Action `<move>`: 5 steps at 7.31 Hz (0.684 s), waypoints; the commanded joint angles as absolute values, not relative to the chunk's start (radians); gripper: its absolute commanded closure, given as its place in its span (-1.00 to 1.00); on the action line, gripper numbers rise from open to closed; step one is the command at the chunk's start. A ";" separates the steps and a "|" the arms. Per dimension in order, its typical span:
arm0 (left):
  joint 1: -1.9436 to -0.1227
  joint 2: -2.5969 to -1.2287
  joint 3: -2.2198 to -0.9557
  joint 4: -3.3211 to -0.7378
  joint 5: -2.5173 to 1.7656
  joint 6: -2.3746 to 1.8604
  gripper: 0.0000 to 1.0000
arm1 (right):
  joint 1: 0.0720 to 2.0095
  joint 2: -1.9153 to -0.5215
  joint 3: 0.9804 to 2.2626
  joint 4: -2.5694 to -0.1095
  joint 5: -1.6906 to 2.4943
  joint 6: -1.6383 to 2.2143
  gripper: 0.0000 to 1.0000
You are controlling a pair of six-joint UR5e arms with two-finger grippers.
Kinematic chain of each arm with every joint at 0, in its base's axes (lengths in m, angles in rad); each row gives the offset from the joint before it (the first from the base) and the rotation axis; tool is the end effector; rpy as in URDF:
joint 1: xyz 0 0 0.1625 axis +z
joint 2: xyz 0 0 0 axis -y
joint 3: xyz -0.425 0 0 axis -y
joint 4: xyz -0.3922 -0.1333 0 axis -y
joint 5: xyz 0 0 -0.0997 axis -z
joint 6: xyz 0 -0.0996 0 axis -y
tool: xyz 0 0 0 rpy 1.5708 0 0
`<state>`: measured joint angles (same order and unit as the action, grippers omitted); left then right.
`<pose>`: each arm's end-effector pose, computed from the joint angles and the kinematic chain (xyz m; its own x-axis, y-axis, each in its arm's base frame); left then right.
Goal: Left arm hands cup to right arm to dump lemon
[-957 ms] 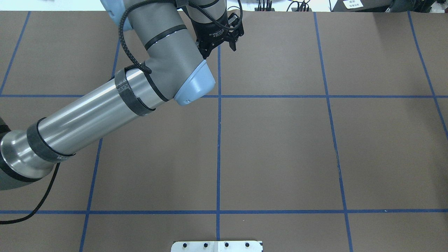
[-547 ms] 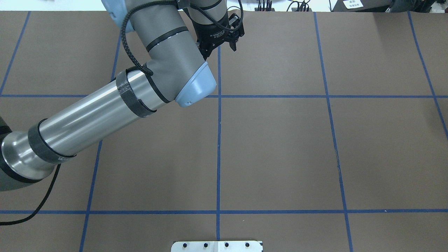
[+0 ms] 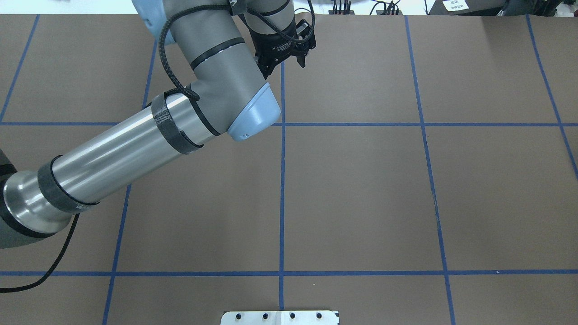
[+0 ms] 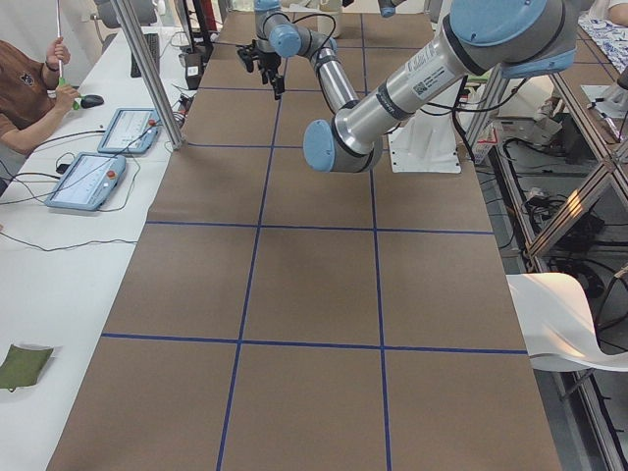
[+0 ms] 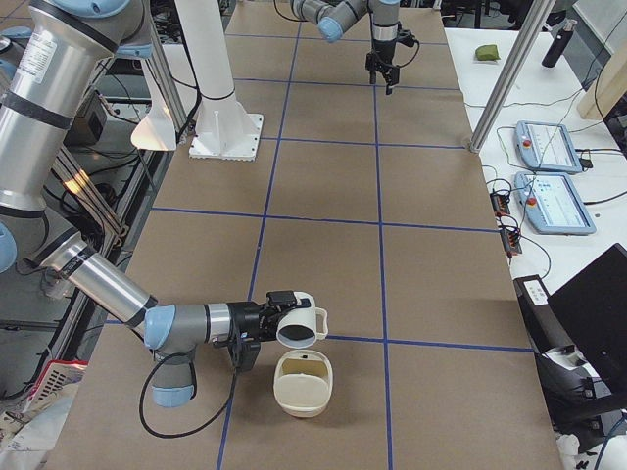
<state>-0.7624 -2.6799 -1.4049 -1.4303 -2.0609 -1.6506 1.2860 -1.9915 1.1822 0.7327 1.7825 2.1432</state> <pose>0.4778 -0.5758 0.0237 0.4718 -0.5478 -0.6909 0.4034 0.8309 -0.3833 0.0512 -0.2252 0.7424 -0.4583 0.3194 0.8294 -0.7509 0.3601 -0.5536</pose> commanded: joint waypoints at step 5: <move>-0.772 -2.681 -1.414 -1.427 -2.026 -1.651 -1.00 | 1.411 -1.867 1.077 0.802 1.773 2.719 0.63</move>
<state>-0.7657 -2.6809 -1.4104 -1.4274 -2.0336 -1.6506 1.3948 -1.9019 1.1101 0.7895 1.7785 2.6172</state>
